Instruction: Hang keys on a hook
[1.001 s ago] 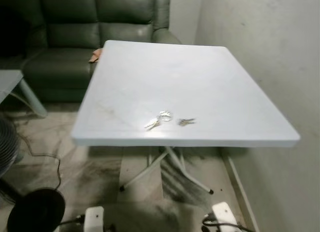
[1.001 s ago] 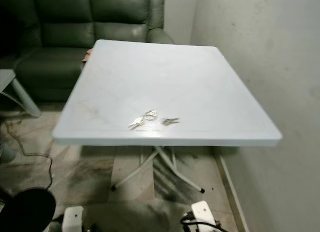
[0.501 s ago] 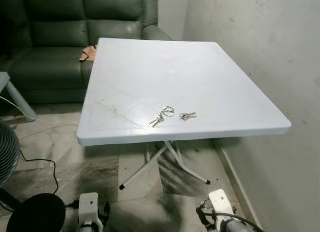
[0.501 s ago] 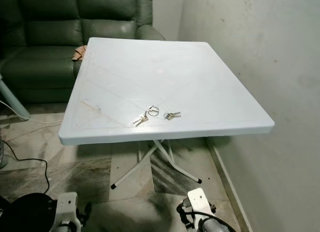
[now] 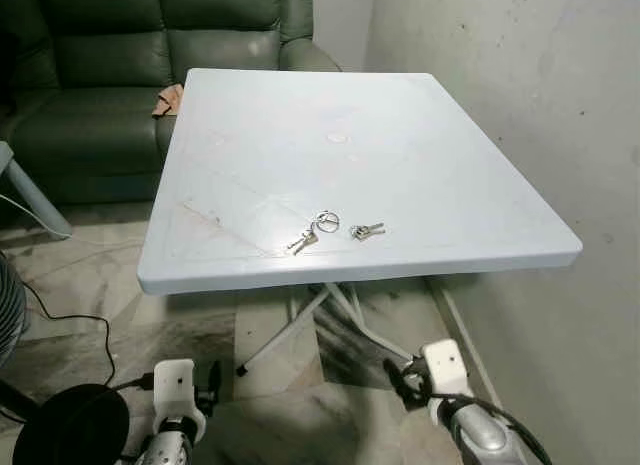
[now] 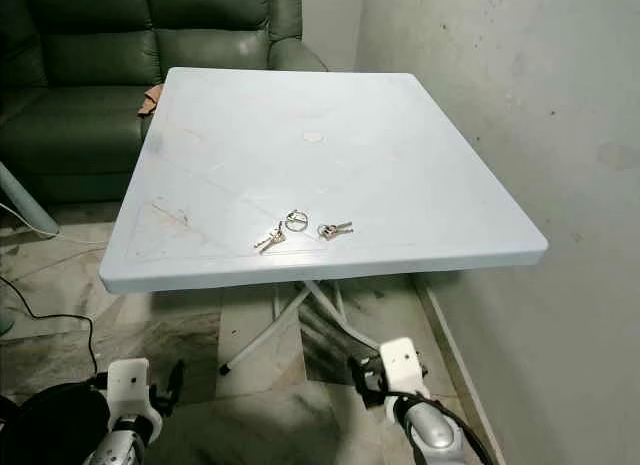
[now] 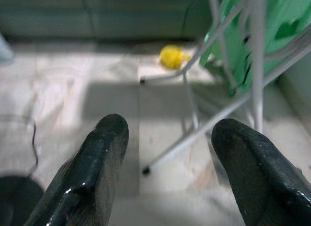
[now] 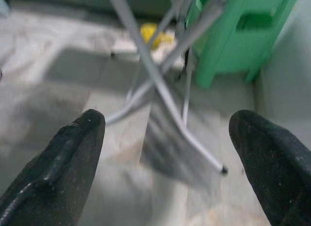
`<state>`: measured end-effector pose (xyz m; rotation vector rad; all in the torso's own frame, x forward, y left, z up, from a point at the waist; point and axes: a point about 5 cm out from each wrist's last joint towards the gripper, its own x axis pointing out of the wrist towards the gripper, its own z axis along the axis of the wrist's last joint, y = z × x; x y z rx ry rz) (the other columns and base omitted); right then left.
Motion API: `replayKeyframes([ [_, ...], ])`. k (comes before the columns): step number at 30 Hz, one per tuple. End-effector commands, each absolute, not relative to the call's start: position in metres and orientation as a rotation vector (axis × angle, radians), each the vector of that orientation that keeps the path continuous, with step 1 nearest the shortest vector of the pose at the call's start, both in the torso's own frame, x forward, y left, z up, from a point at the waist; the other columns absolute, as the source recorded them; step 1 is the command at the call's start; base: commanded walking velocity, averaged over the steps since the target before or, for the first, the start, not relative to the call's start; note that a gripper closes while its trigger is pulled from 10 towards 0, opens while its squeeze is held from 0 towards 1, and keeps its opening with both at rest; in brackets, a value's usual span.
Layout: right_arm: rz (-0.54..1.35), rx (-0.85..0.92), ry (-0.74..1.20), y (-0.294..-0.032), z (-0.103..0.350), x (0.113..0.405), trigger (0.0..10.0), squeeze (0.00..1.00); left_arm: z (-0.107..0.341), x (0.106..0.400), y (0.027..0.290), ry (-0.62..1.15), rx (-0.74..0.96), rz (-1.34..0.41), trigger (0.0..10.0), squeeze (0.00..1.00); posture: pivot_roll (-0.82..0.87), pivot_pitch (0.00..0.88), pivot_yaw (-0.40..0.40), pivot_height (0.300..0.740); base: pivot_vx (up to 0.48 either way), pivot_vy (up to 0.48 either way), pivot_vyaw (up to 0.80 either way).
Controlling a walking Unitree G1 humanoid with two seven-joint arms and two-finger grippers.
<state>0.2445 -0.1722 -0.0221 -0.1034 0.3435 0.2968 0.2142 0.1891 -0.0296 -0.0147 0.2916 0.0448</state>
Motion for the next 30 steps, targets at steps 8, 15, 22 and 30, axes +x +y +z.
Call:
replayKeyframes([
  [8,0.359,-0.001,0.164,-0.161,0.009,0.266,10.0,0.0,0.013,0.221,0.175,0.048,0.049,-0.085,10.0,0.0,-0.04,0.012,-0.041,0.728,0.0,0.0,0.0],
  [15,0.362,0.059,0.043,-0.151,0.035,0.284,10.0,0.0,0.043,0.234,0.177,-0.063,0.064,-0.094,10.0,0.0,-0.03,0.015,-0.046,0.728,0.0,0.0,0.0],
  [22,0.406,0.035,-0.055,-0.146,0.062,0.296,10.0,0.0,0.07,0.241,0.183,-0.109,0.039,-0.051,10.0,0.0,-0.03,0.006,-0.045,0.728,0.0,0.0,0.0],
  [30,0.365,-0.059,-0.022,-0.147,0.063,0.294,10.0,0.0,0.074,0.233,0.186,-0.068,-0.084,0.06,10.0,0.0,-0.03,0.0,-0.049,0.728,0.0,0.0,0.0],
])
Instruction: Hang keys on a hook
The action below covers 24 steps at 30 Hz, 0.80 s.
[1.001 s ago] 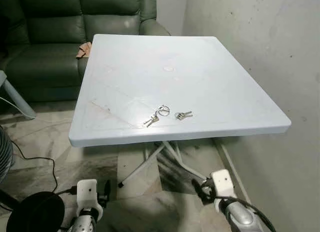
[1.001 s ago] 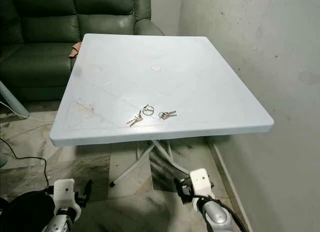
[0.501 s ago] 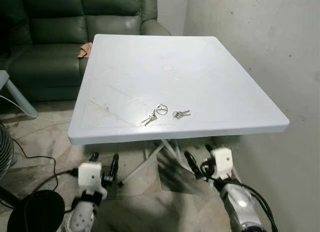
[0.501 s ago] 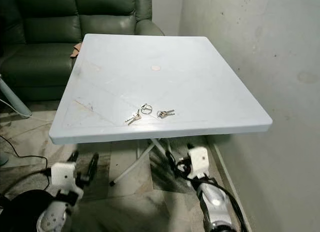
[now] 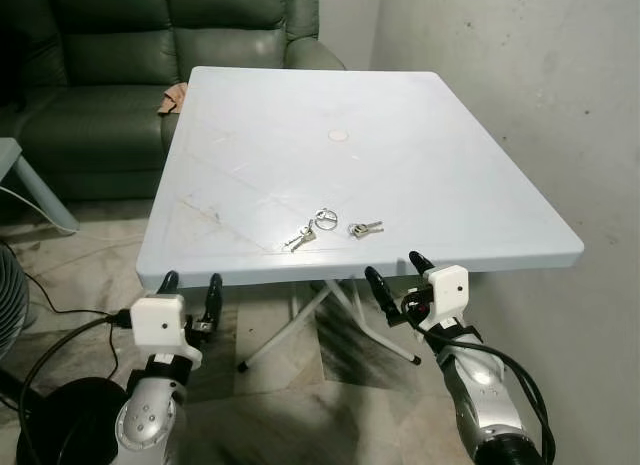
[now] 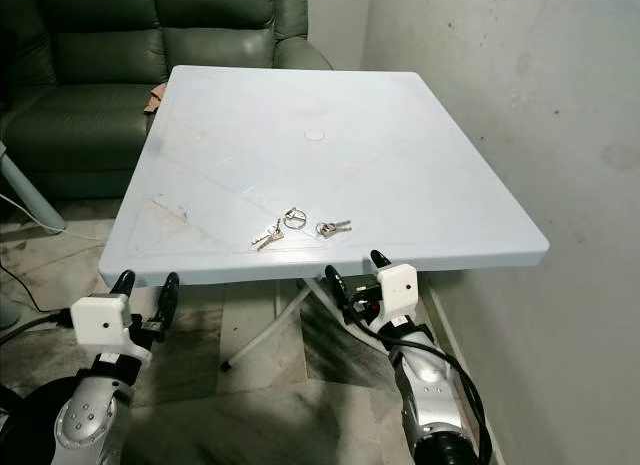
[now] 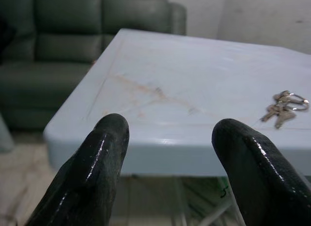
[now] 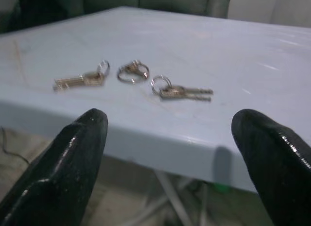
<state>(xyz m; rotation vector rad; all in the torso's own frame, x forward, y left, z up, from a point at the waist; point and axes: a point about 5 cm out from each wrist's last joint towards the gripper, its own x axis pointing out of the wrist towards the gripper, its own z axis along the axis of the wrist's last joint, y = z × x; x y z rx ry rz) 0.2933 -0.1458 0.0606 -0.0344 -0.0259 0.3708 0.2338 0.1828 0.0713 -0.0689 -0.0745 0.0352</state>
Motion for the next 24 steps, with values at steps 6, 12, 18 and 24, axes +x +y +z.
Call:
replayKeyframes([
  [6,0.351,-0.064,-0.017,-0.144,0.071,0.294,10.0,0.0,0.082,0.23,0.184,-0.047,-0.081,0.1,10.0,0.0,-0.03,0.0,-0.051,0.728,0.0,0.0,0.0],
  [12,0.353,-0.07,-0.061,-0.139,0.081,0.29,10.0,0.0,0.092,0.224,0.182,-0.068,-0.105,0.111,10.0,0.0,-0.03,0.0,-0.053,0.728,0.0,0.0,0.0],
  [18,0.365,-0.064,-0.059,-0.137,0.085,0.286,10.0,0.0,0.093,0.22,0.181,-0.041,-0.124,0.11,10.0,0.0,-0.02,0.0,-0.052,0.728,0.0,0.0,0.0],
  [24,0.367,-0.061,-0.056,-0.138,0.087,0.286,10.0,0.0,0.094,0.22,0.184,-0.025,-0.131,0.099,10.0,0.0,-0.02,0.0,-0.049,0.728,0.0,0.0,0.0],
])
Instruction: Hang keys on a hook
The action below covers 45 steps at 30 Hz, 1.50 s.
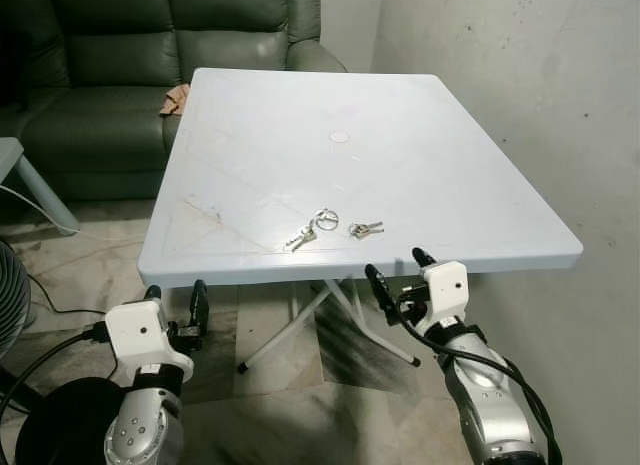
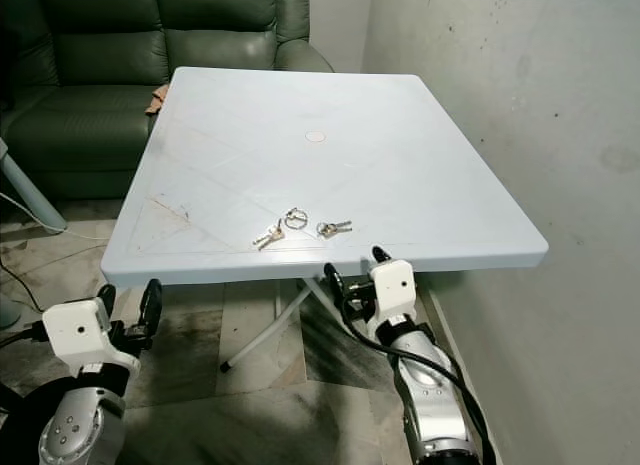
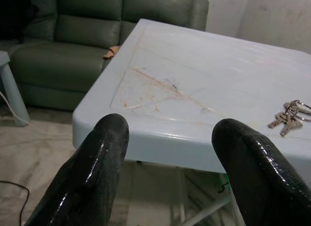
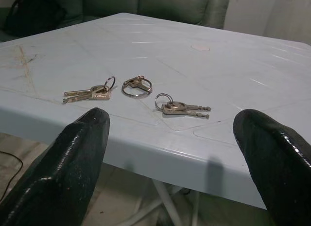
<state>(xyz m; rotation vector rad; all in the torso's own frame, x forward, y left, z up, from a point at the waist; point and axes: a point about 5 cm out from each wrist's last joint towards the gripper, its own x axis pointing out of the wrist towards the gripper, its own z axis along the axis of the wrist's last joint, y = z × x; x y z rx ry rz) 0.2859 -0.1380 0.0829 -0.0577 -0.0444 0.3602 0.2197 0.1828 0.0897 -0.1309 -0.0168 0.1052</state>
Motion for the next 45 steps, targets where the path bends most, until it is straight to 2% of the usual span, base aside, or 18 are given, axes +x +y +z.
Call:
replayKeyframes([
  [1,0.369,-0.06,-0.057,-0.137,0.0879,0.2858,10.0,0.0,0.0933,0.2204,0.1848,-0.019,-0.122,0.099,10.0,0.0,-0.01,0.0,-0.047,0.728,0.0,0.0,0.0],
  [15,0.384,-0.063,-0.052,-0.1353,0.0904,0.2838,10.0,0.0,0.0948,0.2222,0.1815,-0.002,-0.157,0.08,10.0,0.0,-0.02,0.0,-0.054,0.728,0.0,0.0,0.0],
  [40,0.394,-0.07,-0.043,-0.1346,0.0899,0.2812,10.0,0.0,0.096,0.2226,0.1778,0.007,-0.166,0.064,10.0,0.0,-0.02,0.0,-0.052,0.728,0.387,0.0,0.0],
  [45,0.398,-0.071,-0.041,-0.1346,0.0898,0.2811,10.0,0.0,0.0969,0.2228,0.1776,0.004,-0.166,0.074,10.0,0.0,-0.01,0.0,-0.053,0.728,0.061,0.0,0.0],
])
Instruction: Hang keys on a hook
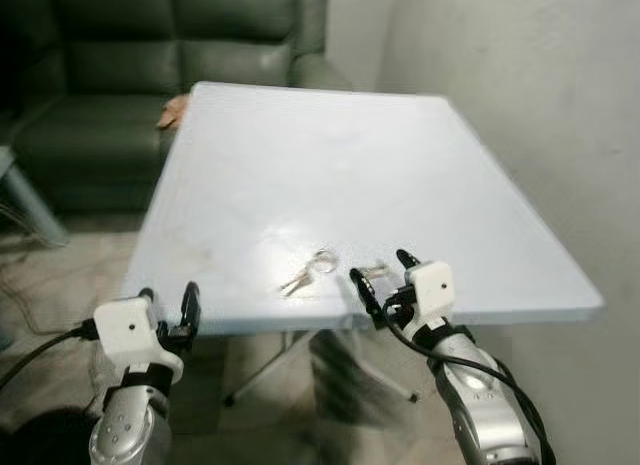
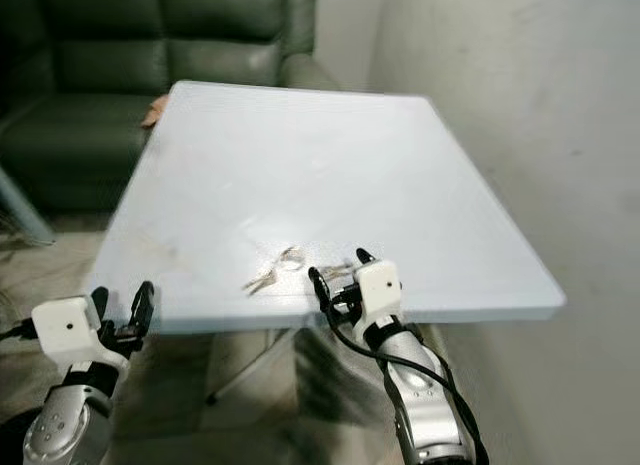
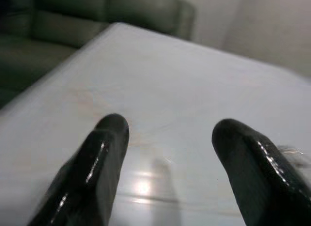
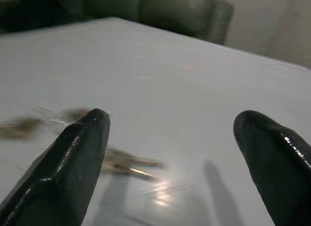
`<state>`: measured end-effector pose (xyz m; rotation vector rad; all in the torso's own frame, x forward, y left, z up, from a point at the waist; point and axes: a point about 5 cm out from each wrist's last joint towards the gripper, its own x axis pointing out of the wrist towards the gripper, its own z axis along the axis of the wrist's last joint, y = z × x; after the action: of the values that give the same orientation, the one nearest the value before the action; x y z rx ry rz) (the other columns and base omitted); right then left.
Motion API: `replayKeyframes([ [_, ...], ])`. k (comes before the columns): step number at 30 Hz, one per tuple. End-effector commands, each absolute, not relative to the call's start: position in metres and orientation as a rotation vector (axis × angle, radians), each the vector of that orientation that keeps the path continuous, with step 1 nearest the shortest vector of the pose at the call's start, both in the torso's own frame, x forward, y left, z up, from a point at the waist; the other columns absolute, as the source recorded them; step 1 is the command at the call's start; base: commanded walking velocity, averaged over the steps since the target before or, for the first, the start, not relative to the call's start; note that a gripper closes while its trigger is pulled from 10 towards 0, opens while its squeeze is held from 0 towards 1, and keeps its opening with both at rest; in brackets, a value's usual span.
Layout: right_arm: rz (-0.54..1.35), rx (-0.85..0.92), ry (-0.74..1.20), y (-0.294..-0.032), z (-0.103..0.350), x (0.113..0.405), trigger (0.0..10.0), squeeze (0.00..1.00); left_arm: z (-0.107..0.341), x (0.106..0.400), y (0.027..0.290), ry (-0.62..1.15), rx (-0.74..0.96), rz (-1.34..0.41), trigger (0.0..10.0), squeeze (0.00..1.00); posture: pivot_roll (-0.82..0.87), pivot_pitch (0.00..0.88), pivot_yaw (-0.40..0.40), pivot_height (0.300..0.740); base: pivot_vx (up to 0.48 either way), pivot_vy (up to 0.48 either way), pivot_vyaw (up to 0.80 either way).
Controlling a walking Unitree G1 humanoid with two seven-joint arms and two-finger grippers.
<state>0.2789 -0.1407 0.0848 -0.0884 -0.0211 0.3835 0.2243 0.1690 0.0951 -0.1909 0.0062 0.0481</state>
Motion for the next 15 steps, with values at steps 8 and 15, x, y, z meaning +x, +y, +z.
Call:
replayKeyframes([
  [8,0.438,-0.093,-0.031,-0.1335,0.089,0.2808,10.0,0.0,0.0983,0.2217,0.1766,-0.01,-0.162,0.087,10.0,0.0,-0.01,0.002,-0.058,0.728,0.0,0.0,0.0],
  [15,0.515,-0.158,-0.027,-0.1368,0.0933,0.2888,10.0,0.0,0.0968,0.2187,0.1705,-0.002,-0.155,0.06,10.0,0.0,-0.01,0.017,-0.067,0.728,0.0,0.0,0.0],
])
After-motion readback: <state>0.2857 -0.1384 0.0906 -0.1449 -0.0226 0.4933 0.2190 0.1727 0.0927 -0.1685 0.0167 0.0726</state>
